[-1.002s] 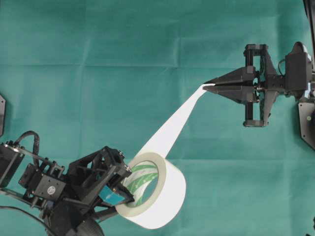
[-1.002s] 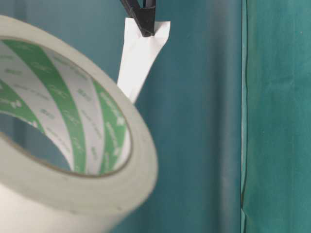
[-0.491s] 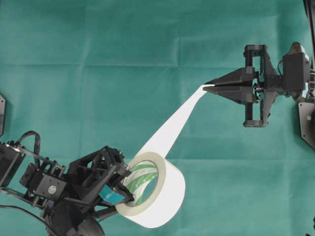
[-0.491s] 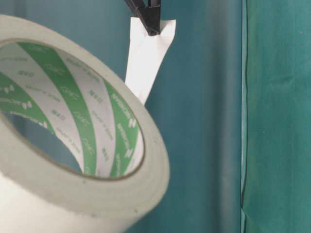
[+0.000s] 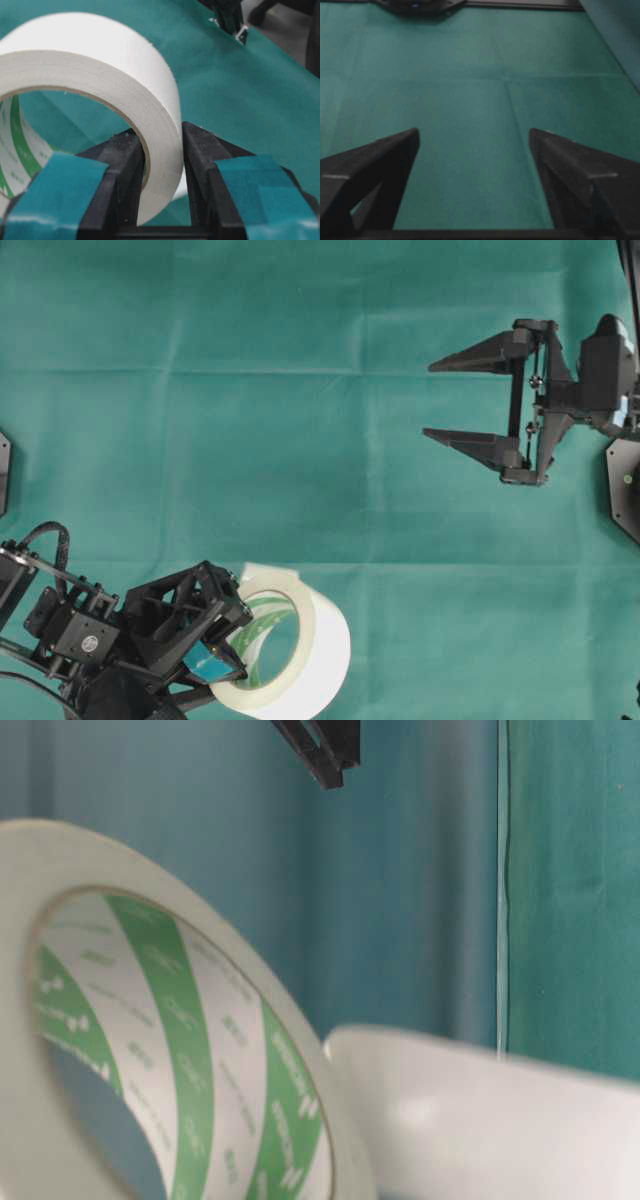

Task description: Peel off the duct tape with your right arm.

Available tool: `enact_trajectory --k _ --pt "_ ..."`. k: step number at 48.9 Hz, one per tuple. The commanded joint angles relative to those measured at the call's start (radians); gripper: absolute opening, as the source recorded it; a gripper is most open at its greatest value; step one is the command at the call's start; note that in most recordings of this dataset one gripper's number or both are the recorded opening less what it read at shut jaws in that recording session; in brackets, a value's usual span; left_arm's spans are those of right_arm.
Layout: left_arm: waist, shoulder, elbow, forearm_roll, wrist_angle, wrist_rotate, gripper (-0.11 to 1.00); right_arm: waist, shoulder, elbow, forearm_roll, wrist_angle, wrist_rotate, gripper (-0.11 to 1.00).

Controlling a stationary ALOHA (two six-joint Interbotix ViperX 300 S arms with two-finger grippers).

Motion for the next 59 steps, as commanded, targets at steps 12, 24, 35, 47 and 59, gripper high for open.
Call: enact_trajectory --k 12,24,35,47,59 --pt "0.044 -0.031 -0.003 0.002 -0.029 0.002 0.21 -0.002 -0.067 0.026 0.003 -0.011 0.023 0.59" --pt "0.156 -0.029 0.035 0.002 -0.054 0.000 0.21 -0.002 -0.078 0.037 0.003 -0.008 0.034 0.59" --pt "0.270 -0.031 0.054 0.005 -0.044 0.006 0.21 -0.002 -0.078 0.038 0.003 -0.009 0.034 0.59" --pt "0.400 -0.041 0.044 0.008 -0.037 0.120 0.21 -0.002 -0.074 0.043 0.002 -0.011 0.034 0.58" --pt "0.520 -0.032 0.044 0.009 -0.038 0.238 0.21 -0.002 -0.074 0.043 0.003 -0.009 0.034 0.58"
